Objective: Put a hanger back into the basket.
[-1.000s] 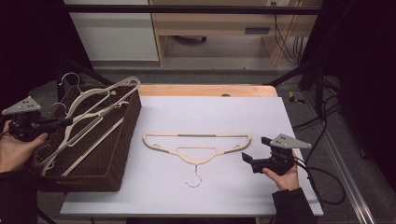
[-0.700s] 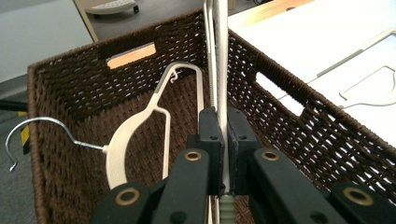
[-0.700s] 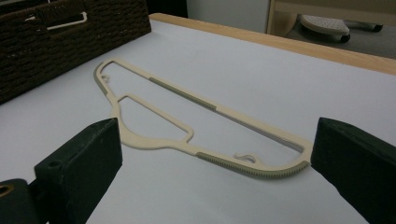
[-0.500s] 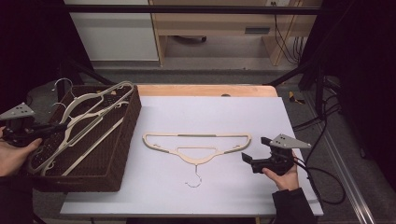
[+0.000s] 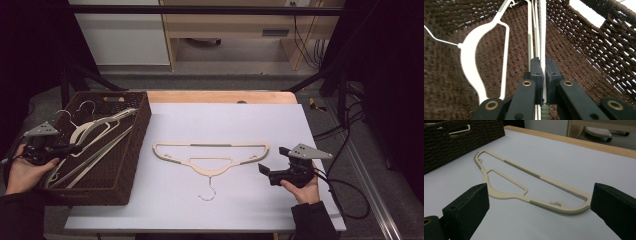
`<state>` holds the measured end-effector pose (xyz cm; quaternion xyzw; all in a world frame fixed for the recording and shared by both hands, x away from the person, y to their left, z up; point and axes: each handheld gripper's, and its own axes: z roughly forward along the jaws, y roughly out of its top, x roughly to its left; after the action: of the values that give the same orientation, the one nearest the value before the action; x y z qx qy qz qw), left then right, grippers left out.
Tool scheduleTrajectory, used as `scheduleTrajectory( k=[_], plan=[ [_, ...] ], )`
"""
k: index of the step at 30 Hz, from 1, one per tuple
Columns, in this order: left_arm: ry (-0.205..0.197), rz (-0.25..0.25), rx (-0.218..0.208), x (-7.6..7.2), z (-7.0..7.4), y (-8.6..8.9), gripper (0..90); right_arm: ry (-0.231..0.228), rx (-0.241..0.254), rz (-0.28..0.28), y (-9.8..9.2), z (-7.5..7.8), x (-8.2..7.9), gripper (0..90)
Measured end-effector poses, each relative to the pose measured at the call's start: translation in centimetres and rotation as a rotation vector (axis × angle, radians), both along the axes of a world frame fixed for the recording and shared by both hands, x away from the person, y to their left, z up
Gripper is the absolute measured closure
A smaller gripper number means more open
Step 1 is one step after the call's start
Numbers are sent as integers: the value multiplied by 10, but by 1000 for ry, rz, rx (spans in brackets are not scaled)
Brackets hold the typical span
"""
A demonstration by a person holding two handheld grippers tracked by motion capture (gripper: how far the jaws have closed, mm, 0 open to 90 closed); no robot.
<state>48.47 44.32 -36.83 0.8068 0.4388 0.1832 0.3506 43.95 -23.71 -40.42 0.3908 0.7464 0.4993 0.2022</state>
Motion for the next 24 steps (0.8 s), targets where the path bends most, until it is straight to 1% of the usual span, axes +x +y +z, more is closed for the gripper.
scheduleTrajectory(
  k=[1, 3, 6, 7, 8, 10, 12, 14, 16, 18, 19, 20, 21, 22, 24],
  plan=[
    [11, 8, -4, 0, -2, 1, 868, 0, 0, 1, 0, 0, 0, 24],
    [18, 21, -8, 0, -4, 2, 867, 1, -1, 1, 0, 0, 0, 24],
    [30, 40, -1, 2, -6, 2, 863, 1, 0, 0, 0, 0, 0, 24],
    [39, 48, 7, 2, -6, 1, 861, 1, -1, 0, 0, 0, 0, 24],
    [49, 65, 35, 3, -7, 0, 853, 2, -2, 1, 0, 0, 0, 24],
    [69, 78, 72, 5, -8, 0, 835, 2, -3, 1, 0, 0, 0, 24],
    [83, 93, 91, 6, -8, -1, 831, 2, 0, 2, 0, 0, 0, 24],
    [92, 111, 93, 7, -9, 0, 829, -1, -4, 5, -1, 0, 0, 24],
    [91, 126, 88, 8, -10, 0, 828, -2, -2, 6, -1, 1, 0, 24],
    [104, 137, 102, 9, -10, 0, 825, -1, 2, 5, -1, 1, 0, 24],
    [107, 159, 111, 10, -11, 0, 816, -2, -1, 7, -1, 1, 0, 24],
    [116, 171, 125, 11, -12, 1, 804, -2, -1, 6, -1, 0, 0, 24],
    [118, 187, 130, 11, -13, 1, 788, -1, -1, 6, 0, 0, 0, 24],
    [118, 205, 131, 12, -13, 1, 778, 3, 5, 4, 1, 0, 0, 24],
    [126, 224, 124, 14, -15, 4, 768, 4, 0, 6, 1, 0, 0, 24]
  ],
)
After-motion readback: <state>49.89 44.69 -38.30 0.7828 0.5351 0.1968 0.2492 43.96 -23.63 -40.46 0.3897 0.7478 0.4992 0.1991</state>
